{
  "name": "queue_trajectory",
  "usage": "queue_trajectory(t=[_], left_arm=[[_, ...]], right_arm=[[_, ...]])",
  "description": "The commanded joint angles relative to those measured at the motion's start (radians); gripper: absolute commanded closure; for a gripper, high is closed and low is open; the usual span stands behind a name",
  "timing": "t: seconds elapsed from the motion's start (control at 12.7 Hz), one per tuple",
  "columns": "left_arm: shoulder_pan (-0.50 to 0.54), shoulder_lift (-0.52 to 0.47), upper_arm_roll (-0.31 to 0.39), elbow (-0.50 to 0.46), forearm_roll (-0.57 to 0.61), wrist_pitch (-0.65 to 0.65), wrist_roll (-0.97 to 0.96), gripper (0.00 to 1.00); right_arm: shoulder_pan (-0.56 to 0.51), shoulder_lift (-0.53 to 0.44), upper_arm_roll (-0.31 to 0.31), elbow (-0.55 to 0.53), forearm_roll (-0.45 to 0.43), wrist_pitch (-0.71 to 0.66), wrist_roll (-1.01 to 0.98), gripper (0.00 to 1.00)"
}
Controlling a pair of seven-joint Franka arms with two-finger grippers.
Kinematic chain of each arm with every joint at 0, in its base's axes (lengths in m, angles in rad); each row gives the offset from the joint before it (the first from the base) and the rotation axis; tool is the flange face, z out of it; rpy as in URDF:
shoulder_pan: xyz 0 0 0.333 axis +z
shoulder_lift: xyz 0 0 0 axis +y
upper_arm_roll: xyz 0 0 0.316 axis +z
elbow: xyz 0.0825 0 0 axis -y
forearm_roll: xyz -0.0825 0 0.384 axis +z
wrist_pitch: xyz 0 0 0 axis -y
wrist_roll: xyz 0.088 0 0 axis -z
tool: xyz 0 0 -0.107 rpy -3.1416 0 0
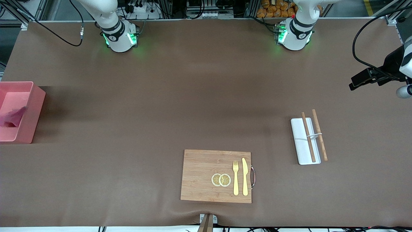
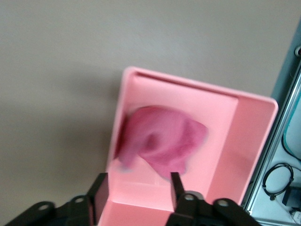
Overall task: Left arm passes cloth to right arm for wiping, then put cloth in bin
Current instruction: 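Move the cloth over the pink bin and open the right gripper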
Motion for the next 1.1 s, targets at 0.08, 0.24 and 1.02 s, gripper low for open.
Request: queue_trajectory(t=[0.08, 0.24, 1.02], left_arm=[[0.005, -0.043, -0.001, -0.042, 0.022, 0.041, 0.001, 0.0], [0.009, -0.046, -0.002, -0.041, 0.025, 0.041, 0.002, 0.0], [0.009, -0.058, -0.002, -0.041, 0.025, 0.038, 0.004, 0.0]], right_arm=[[0.182, -0.112, -0.001, -0.015, 0.005, -0.126, 0.186, 0.0], [0.286, -0.152, -0.001, -0.015, 0.005, -0.181, 0.304, 0.0], [0.509, -0.506, 0.074, -0.12, 0.071, -0.406, 0.837, 0.0]])
